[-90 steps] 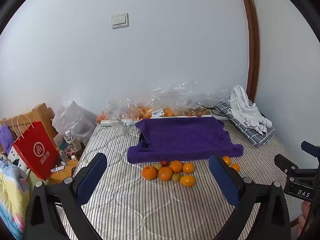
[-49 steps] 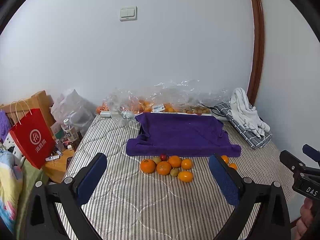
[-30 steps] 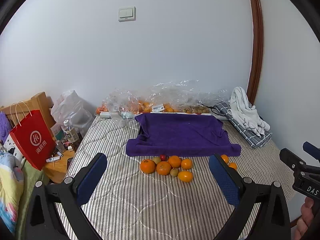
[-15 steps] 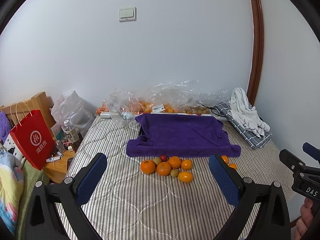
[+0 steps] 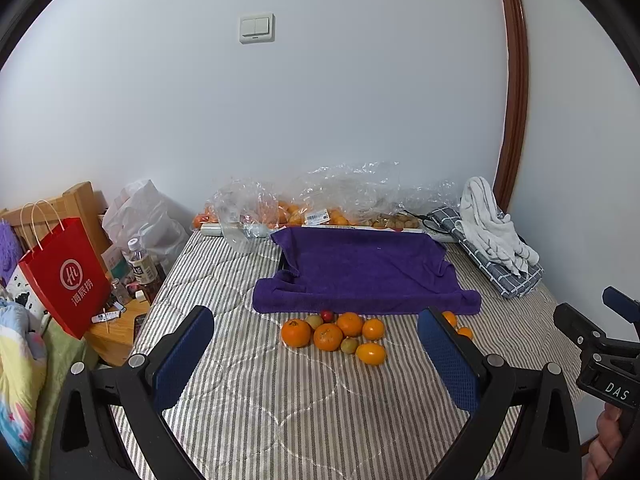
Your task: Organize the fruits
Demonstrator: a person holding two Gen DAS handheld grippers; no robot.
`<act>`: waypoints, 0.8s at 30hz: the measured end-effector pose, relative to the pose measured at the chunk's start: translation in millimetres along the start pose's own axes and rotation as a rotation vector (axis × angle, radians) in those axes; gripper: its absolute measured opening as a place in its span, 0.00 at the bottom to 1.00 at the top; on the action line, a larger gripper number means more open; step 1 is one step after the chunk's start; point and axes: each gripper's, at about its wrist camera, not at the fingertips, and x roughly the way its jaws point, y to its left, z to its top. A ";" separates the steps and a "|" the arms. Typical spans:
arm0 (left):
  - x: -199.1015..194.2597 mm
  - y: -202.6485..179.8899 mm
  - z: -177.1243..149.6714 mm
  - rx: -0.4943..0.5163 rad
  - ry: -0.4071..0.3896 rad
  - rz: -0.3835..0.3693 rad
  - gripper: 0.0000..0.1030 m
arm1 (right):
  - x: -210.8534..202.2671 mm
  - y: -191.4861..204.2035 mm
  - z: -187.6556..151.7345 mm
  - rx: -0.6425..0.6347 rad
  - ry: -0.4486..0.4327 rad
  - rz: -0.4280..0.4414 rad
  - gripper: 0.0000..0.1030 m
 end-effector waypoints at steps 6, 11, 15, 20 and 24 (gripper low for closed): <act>-0.2 -1.1 0.6 -0.001 0.001 -0.002 1.00 | -0.8 1.7 0.4 0.002 0.000 0.002 1.00; -1.1 -2.4 0.2 -0.003 0.001 -0.002 1.00 | -0.7 3.7 0.6 -0.008 0.001 0.000 1.00; -0.7 -2.3 0.0 0.001 -0.001 0.001 1.00 | -1.5 4.2 1.1 -0.009 0.000 0.001 1.00; 1.0 0.8 -1.2 -0.009 -0.006 0.000 1.00 | -1.0 6.0 1.7 -0.007 -0.002 0.009 1.00; 7.2 3.6 -1.3 -0.012 0.002 -0.002 1.00 | 3.0 8.9 0.1 -0.016 -0.001 0.013 1.00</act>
